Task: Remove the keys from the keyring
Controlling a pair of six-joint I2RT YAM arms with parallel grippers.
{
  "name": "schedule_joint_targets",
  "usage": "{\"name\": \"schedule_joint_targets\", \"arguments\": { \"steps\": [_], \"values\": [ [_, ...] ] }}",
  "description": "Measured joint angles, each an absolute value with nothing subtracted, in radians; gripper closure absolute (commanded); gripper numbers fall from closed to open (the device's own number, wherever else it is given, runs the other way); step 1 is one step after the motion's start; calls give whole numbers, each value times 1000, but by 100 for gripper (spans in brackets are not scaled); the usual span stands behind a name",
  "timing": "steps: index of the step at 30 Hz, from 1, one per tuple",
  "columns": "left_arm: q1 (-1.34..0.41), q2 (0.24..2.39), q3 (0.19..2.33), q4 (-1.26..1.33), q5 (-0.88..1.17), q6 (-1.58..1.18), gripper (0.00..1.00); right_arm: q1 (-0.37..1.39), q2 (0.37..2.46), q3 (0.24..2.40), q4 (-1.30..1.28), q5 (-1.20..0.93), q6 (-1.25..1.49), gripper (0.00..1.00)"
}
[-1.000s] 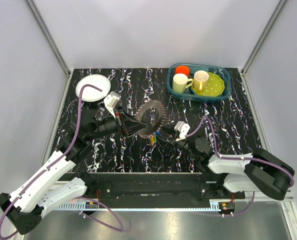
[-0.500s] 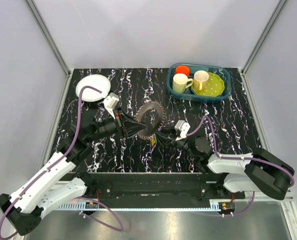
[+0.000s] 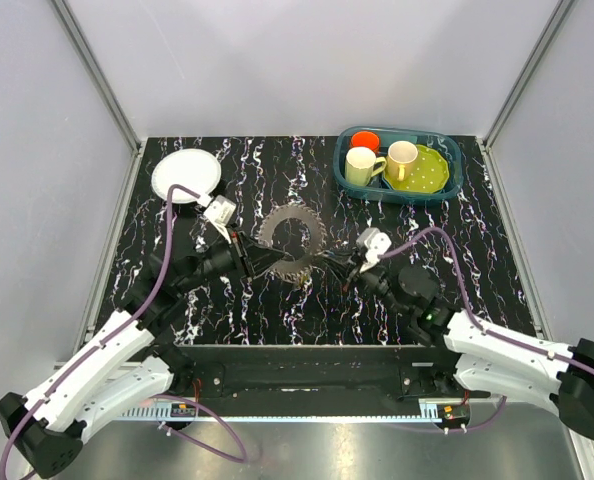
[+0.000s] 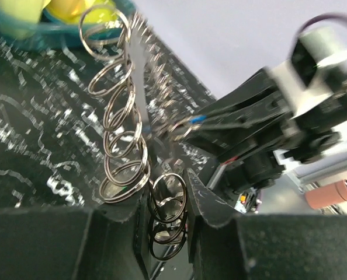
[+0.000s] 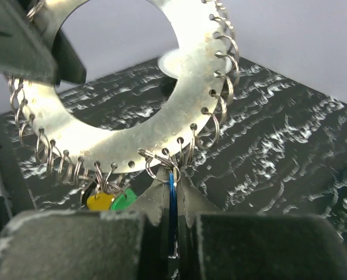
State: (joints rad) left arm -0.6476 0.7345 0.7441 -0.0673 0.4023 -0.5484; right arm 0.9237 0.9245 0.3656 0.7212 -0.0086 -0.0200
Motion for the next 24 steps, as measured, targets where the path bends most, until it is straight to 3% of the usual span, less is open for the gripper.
{"name": "schedule_joint_targets", "arguments": {
  "steps": [6,12,17,21,24],
  "values": [
    [-641,726,631,-47,326,-606,98,924,907,530,304,69,-69,100],
    [-642,725,574,-58,289,-663,78,931,911,587,102,77,-141,100],
    [-640,702,572,-100,257,-653,50,933,928,642,27,71,-220,100],
    [-630,693,572,-212,181,-619,41,933,952,687,6,67,-267,100],
    [-630,684,573,-290,134,-591,41,933,977,710,6,47,-287,100]
  ]
}}
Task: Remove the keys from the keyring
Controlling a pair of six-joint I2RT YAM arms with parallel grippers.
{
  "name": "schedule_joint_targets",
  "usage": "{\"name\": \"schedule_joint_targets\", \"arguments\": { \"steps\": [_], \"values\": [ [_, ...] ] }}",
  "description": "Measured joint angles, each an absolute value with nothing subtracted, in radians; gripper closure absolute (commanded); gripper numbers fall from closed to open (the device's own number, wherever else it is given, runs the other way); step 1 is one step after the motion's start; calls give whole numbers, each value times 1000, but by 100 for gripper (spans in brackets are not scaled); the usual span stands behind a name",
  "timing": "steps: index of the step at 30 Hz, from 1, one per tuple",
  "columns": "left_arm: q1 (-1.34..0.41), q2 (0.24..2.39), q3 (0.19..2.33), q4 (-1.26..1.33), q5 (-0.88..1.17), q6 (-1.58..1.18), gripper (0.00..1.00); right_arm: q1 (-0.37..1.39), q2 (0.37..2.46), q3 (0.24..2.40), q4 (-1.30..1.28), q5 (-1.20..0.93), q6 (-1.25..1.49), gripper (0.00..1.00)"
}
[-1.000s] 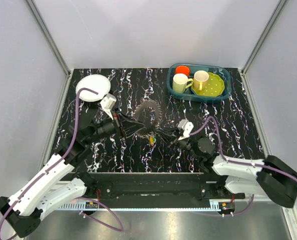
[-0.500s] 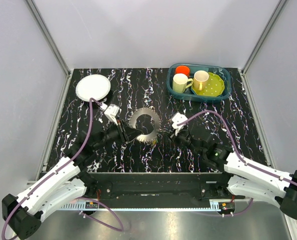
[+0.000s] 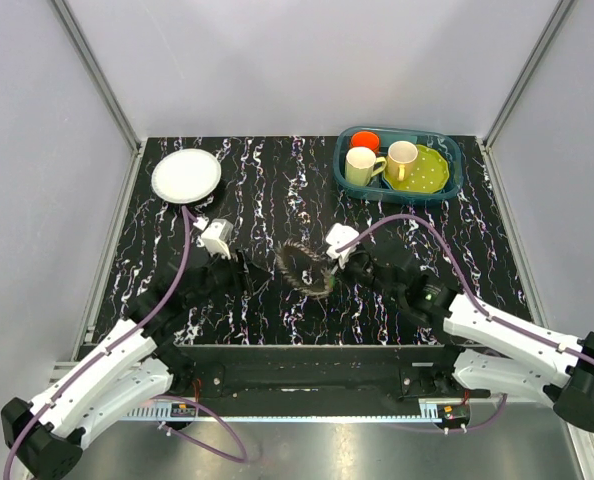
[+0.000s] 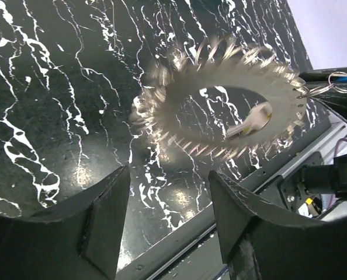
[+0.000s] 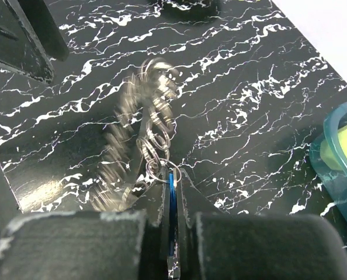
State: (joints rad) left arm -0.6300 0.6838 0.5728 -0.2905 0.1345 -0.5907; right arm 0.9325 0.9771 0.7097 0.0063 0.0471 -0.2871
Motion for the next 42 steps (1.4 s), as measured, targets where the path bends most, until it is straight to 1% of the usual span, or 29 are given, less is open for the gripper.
{"name": "schedule_joint_targets", "arguments": {
  "steps": [5,8,13,16,18,21,27,36,42],
  "values": [
    [-630,642,585,-352,123,-516,41,931,1005,714,-6,14,-308,100],
    [-630,634,611,-350,159,-466,41,931,1004,727,-46,-21,-310,100],
    [-629,650,652,-282,334,-387,43,931,938,730,-85,-99,-312,100],
    [-629,691,692,-252,431,-349,46,931,884,726,-71,-127,-319,100],
    [-635,731,733,-231,488,-326,51,931,856,720,-49,-142,-320,100],
    [-657,781,776,-214,545,-295,55,931,834,704,-10,-163,-317,100],
    [-748,800,788,-146,619,-265,56,931,799,654,54,-205,-296,100],
    [-822,835,789,-87,622,-231,59,931,789,646,100,-228,-280,100],
    [-849,844,791,-75,556,-199,59,931,819,647,112,-227,-247,100]
  ]
}}
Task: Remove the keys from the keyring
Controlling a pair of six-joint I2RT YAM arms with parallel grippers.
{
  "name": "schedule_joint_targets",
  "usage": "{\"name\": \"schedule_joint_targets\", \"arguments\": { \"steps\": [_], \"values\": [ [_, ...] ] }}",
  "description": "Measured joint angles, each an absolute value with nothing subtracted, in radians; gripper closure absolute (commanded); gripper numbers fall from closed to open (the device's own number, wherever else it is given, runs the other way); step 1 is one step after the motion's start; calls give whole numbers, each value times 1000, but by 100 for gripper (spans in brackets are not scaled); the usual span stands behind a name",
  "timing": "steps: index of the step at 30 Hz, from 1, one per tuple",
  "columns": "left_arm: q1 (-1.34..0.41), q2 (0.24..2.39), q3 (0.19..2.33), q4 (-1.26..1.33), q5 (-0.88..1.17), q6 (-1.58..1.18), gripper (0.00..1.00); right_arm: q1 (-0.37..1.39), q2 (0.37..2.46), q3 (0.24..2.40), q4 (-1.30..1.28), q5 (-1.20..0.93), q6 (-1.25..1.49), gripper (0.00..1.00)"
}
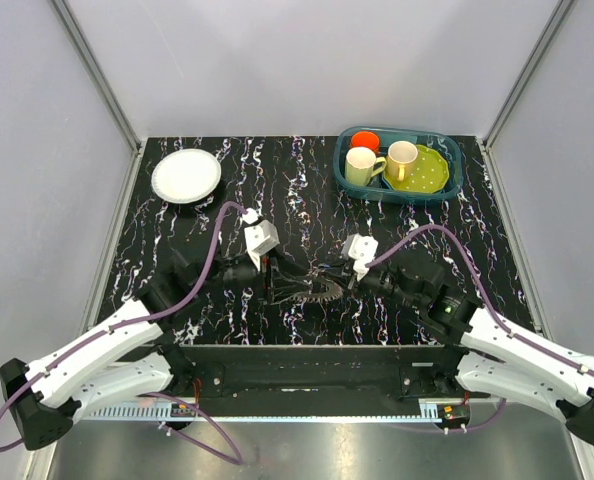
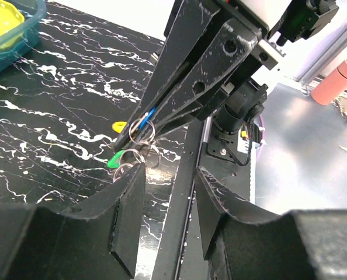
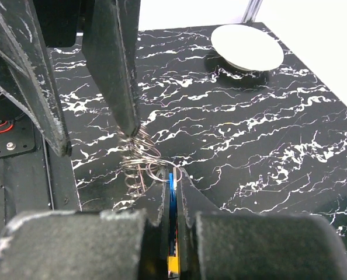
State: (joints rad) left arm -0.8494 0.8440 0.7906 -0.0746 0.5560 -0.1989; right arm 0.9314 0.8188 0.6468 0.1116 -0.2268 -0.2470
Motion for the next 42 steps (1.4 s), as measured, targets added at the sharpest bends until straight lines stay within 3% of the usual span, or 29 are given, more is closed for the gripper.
{"name": "schedule_joint_targets", "arguments": {
  "steps": [11,33,36,37,38,42],
  "values": [
    [-886,849,801,-50,421,-134,62,931,881,710,87,-195,-168,100],
    [-896,917,843,-58,313,-30,59,931,917,782,14,-150,-76,100],
    [-896,925,846,-58,313,-28,72,931,918,782,8,-150,-72,100],
    [-896,927,846,-59,313,-25,92,931,918,782,7,-150,-72,100],
    [-896,928,847,-58,315,-24,98,931,918,782,7,-149,-72,100],
    [-895,928,852,-61,318,-17,100,932,916,782,4,-150,-70,100]
  ]
}}
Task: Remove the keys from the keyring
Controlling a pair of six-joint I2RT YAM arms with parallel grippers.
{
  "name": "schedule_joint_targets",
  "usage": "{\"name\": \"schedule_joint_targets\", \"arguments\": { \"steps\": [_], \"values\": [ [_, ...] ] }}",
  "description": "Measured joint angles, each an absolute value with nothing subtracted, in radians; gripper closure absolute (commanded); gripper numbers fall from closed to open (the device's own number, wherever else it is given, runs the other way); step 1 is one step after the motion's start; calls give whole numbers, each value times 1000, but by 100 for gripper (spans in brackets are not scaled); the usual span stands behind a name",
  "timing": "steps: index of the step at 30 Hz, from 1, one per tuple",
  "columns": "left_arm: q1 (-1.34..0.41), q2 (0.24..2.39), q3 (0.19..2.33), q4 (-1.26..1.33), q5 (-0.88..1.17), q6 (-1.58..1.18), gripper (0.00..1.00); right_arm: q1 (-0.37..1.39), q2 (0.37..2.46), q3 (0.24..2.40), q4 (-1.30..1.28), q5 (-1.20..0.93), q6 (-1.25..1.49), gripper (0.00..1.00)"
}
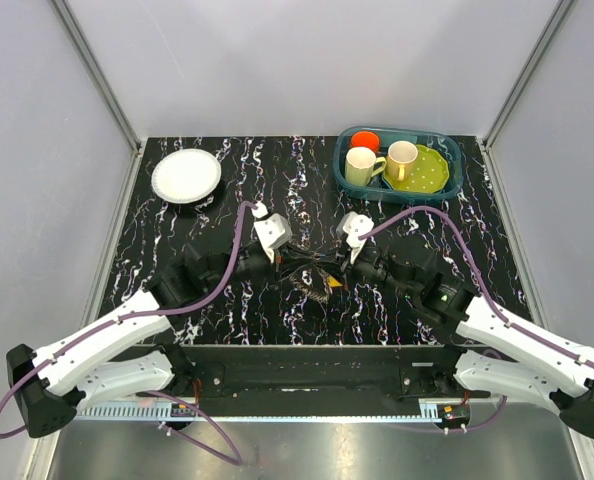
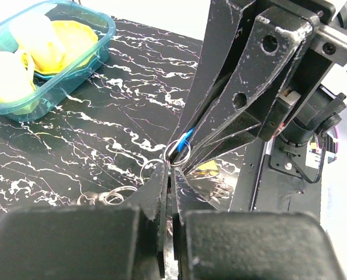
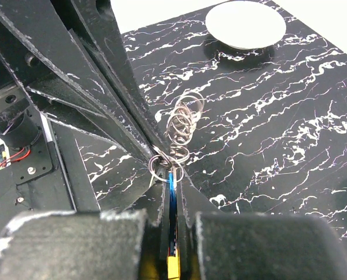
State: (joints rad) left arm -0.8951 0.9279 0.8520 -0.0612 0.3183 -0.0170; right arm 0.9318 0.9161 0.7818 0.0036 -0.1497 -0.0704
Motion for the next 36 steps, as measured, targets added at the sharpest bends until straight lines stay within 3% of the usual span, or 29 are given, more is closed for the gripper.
{"name": "schedule_joint_targets", "arguments": {
  "steps": [36],
  "values": [
    [-876,857,739,179,366,-387,100,945,787,614,192,-205,-107,100]
  ]
}}
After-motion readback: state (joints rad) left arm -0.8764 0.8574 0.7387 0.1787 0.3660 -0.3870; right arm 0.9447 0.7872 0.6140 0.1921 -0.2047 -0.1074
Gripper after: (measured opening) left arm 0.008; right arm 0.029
